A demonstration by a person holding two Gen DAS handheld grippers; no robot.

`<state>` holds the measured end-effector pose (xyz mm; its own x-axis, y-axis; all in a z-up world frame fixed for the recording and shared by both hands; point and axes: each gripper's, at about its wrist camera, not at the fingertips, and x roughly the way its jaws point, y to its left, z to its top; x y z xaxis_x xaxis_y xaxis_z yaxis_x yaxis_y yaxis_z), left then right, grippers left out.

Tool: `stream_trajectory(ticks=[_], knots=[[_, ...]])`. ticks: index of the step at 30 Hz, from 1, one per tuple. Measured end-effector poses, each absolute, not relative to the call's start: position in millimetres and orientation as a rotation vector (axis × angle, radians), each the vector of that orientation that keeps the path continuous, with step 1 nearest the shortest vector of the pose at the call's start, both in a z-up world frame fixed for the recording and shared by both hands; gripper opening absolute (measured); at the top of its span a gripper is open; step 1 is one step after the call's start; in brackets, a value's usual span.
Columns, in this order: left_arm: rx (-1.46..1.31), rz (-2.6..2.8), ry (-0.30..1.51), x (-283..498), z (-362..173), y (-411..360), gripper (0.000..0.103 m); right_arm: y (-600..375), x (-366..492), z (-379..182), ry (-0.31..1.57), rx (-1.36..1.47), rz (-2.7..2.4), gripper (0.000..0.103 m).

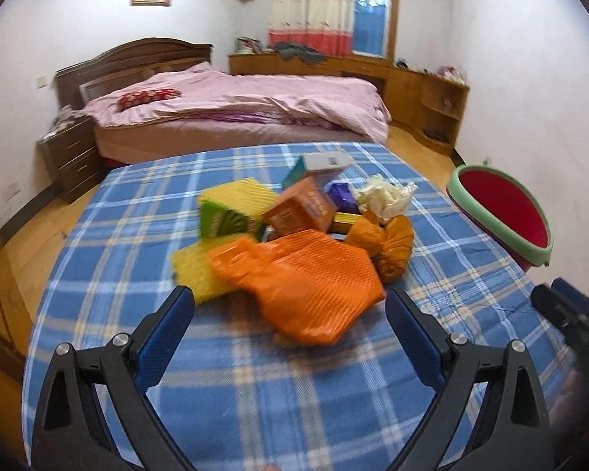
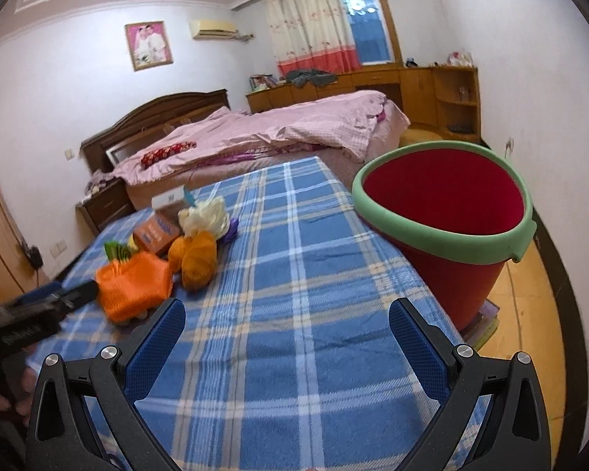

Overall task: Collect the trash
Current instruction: 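Grasp the orange mesh bag with the left gripper while the right grasps the orange netted bundle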

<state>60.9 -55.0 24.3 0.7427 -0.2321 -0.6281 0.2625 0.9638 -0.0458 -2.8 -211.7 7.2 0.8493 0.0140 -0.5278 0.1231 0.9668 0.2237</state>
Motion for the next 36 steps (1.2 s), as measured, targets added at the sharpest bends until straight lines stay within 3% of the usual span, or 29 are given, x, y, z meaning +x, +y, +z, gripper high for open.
stream_trajectory(ticks=[4,9,14,20,23,36], knots=[[0.092,-0.284,0.743,83.1,12.5,-70.6,0.088,-218.5,6.0,13.6,0.565,0.257,-0.076,0.103],[0.112,-0.269,0.833,111.1,-7.6,-74.3,0.085,-222.4,18.5,16.5,0.615,0.275,-0.095,0.103],[-0.062,-0.400,0.850,119.9,-9.7,-54.5,0.044,-215.7,33.1,16.5,0.670,0.246,-0.110,0.103],[-0.179,-0.501,0.849,121.3,-11.3,-35.1,0.019,-198.9,57.2,14.9,0.718,0.215,-0.107,0.103],[-0.238,-0.543,0.832,119.9,-7.4,-25.8,0.015,-192.4,69.8,13.7,0.729,0.250,-0.100,0.103],[-0.348,-0.541,0.706,110.1,16.8,-5.0,0.011,-156.8,113.5,3.6,0.798,0.265,0.037,0.099]])
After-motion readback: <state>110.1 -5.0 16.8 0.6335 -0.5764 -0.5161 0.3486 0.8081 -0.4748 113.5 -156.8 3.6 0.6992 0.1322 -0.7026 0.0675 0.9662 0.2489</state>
